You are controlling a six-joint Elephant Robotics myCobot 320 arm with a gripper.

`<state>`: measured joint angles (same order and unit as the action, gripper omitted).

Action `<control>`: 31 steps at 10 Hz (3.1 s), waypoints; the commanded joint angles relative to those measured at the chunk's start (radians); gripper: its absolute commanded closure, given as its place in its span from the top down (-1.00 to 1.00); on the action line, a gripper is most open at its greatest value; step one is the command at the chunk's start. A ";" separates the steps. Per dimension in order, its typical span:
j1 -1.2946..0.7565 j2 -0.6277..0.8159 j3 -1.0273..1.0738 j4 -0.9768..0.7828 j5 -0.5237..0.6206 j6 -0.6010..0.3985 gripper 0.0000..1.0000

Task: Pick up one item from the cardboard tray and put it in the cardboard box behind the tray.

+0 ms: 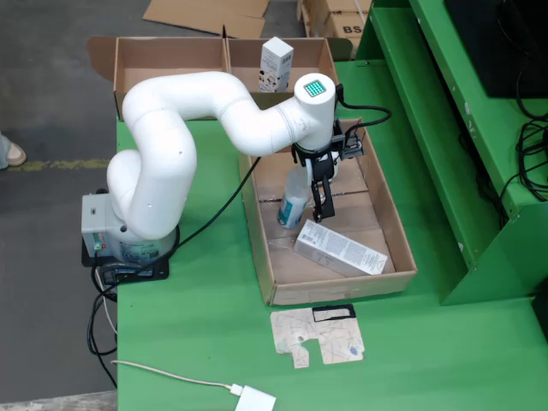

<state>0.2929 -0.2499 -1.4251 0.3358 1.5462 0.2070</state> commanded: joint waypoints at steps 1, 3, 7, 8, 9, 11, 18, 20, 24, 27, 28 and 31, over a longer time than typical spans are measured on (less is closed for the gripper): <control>-0.006 0.017 0.023 0.010 0.003 -0.007 1.00; -0.006 0.017 0.023 0.010 0.003 -0.007 1.00; -0.006 0.017 0.023 0.010 0.003 -0.007 0.40; -0.006 0.017 0.023 0.010 0.003 -0.007 0.20; -0.006 0.017 0.023 0.010 0.003 -0.007 0.00; -0.006 0.017 0.023 0.010 0.003 -0.007 -0.40; -0.006 0.017 0.023 0.010 0.003 -0.007 -1.00; -0.006 0.017 0.023 0.010 0.003 -0.007 -1.00; -0.006 0.017 0.023 0.010 0.003 -0.007 -1.00; -0.006 0.017 0.023 0.010 0.003 -0.007 -1.00; -0.006 0.017 0.023 0.010 0.003 -0.007 -1.00; -0.006 0.017 0.023 0.010 0.003 -0.007 -1.00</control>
<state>0.2929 -0.2499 -1.4251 0.3358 1.5462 0.2070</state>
